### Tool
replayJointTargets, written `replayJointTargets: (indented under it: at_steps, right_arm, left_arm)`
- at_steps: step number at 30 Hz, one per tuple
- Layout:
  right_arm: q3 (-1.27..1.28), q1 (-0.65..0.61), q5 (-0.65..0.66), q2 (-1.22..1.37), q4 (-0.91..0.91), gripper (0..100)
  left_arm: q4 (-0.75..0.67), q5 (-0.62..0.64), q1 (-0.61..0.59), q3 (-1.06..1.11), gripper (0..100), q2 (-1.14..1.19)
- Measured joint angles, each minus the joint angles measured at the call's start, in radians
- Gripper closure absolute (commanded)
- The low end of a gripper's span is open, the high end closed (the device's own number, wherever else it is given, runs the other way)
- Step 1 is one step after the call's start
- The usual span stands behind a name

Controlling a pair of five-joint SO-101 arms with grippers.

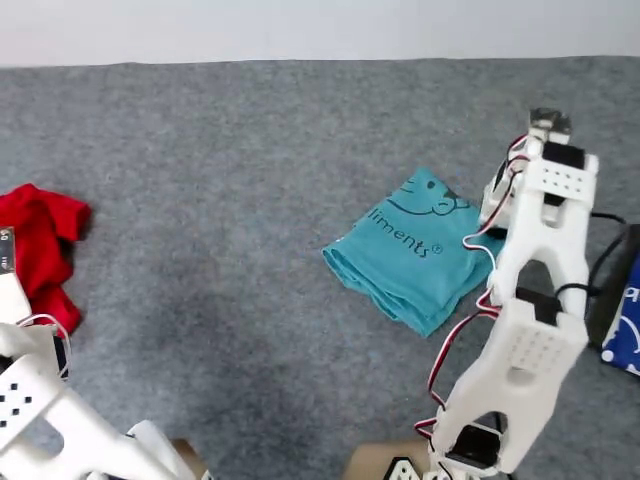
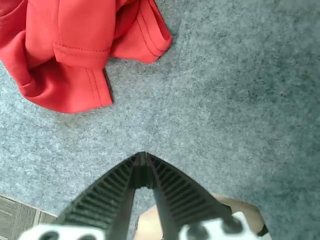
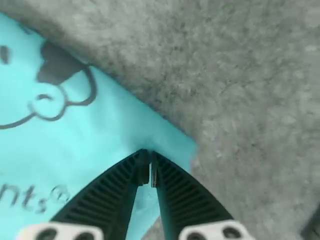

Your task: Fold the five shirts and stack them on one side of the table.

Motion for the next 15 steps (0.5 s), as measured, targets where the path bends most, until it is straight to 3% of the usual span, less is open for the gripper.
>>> replayJointTargets:
  at_steps: [7,15]
  right_arm:
    - [-0.018,0.015,0.058,0.077,-0.025,99.0]
    - [-0.018,0.035,0.063,-0.057,0.002,99.0]
  left_arm:
    - [0.0,0.0,0.0,0.0,100,0.0]
    - [0.0,0.0,0.0,0.0,100,0.0]
